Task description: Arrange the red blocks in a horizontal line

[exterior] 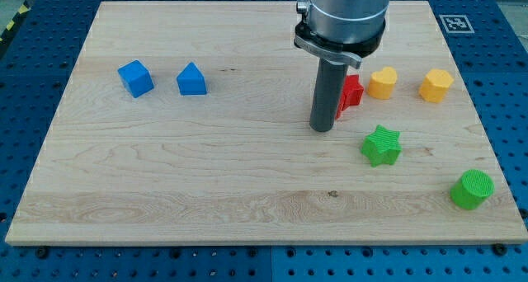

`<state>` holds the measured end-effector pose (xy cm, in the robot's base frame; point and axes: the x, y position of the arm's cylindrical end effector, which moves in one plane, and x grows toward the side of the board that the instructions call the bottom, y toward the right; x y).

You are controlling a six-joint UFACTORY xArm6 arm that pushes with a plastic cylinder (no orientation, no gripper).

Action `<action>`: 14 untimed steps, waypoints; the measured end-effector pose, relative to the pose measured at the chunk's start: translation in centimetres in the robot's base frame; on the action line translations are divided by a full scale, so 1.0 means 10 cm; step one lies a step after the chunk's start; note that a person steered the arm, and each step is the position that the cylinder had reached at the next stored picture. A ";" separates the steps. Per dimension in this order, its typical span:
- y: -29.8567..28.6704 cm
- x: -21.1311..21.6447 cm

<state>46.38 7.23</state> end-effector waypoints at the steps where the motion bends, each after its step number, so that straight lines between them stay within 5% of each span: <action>1: -0.11 -0.16; 4: -0.50 -0.21; 7: 0.31 -0.04; 14: 0.33 -0.30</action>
<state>43.34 10.48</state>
